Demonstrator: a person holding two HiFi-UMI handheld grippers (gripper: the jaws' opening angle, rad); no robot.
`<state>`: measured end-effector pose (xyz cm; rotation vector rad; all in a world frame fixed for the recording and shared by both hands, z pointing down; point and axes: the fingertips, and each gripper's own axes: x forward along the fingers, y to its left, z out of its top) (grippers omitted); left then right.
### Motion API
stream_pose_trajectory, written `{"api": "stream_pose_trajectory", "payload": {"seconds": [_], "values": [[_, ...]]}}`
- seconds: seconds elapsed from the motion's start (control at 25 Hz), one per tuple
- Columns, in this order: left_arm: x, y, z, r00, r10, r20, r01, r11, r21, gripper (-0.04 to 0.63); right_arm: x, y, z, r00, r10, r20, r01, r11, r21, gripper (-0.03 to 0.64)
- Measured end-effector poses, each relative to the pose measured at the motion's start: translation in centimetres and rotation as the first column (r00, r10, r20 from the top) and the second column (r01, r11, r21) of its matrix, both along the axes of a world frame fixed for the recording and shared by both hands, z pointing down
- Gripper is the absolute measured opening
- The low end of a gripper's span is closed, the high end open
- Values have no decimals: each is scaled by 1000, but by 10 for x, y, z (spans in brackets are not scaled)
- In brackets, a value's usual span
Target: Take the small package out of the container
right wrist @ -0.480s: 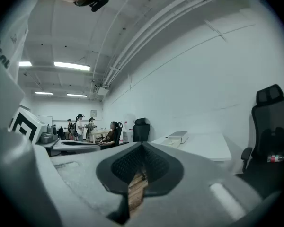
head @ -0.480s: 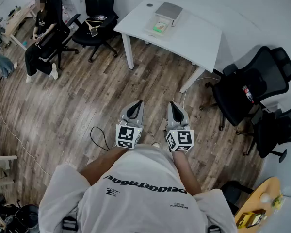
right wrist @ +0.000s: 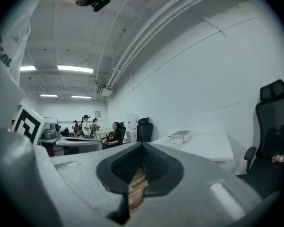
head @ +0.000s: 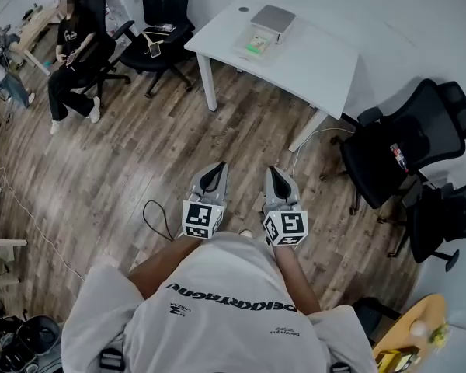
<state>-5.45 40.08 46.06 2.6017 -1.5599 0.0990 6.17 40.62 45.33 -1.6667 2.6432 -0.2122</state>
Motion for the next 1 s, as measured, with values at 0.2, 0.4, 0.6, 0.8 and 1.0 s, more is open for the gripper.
{"api": "stream_pose_trajectory", "payload": {"seconds": [0.2,0.4,0.6,0.8,1.0], "values": [[23,1,1,1000,9,-23,-9,1000,-13,2,18,-1,-2,1000,-22,-9,23,1000,8,-2],[43,9,11,1000,-1,-25,0,1000,-22,5,34,3,3,999,-39,-15,39,999,16,-2],[56,19,14,1000,-2,-19,2,999,-35,6,49,11,10,999,-37,-3,37,999,-12,-2],[66,17,20,1000,10,-19,-11,999,-43,6,52,5,11,999,-38,13,38,999,-18,-2],[63,1,24,1000,14,-27,-15,999,-34,6,51,-9,14,999,-33,2,33,999,-19,-2]]}}
